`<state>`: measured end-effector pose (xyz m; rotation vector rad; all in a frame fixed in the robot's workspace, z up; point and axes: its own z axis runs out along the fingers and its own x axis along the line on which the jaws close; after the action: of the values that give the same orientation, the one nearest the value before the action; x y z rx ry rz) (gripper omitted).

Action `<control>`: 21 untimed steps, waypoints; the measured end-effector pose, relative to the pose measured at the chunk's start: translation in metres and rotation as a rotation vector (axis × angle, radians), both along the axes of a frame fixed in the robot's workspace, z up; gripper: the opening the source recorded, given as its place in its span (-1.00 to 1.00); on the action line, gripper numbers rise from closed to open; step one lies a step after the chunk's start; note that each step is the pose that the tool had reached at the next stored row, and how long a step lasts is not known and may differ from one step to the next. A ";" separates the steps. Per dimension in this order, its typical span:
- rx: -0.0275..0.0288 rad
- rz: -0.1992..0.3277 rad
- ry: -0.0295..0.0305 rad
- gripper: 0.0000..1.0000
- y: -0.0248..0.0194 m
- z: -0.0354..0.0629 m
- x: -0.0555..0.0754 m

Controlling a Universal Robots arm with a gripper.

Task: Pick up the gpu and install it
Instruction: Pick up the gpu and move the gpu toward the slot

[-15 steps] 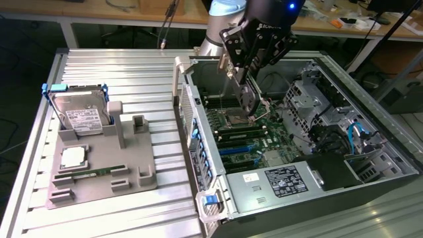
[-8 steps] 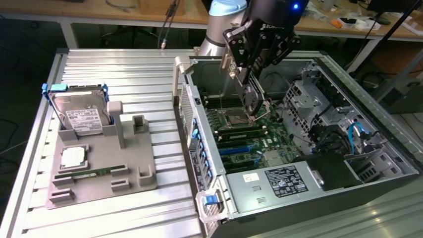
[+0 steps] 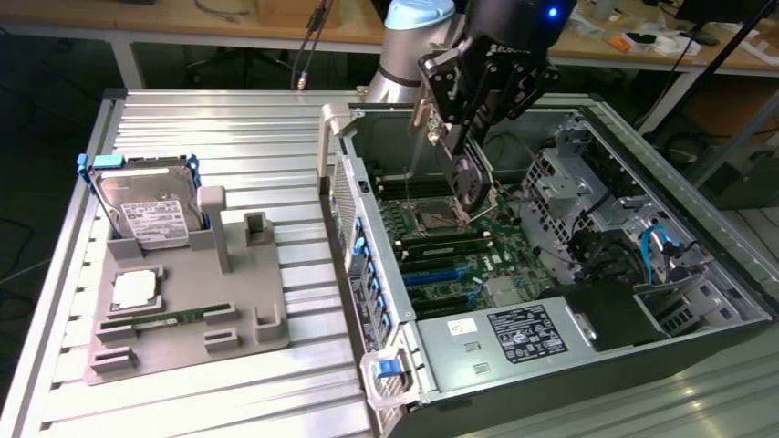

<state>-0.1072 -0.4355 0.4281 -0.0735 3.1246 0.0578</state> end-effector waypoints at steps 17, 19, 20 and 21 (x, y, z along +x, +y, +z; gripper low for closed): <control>-0.0001 0.001 0.0000 -0.47 0.0001 0.0000 0.009; 0.0000 0.001 0.0000 -0.47 0.0001 0.0000 0.010; 0.0000 0.001 0.0000 -0.47 0.0001 0.0000 0.010; -0.0001 0.001 0.0000 -0.47 0.0001 0.0000 0.010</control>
<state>-0.0968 -0.4354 0.4281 -0.0746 3.1246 0.0576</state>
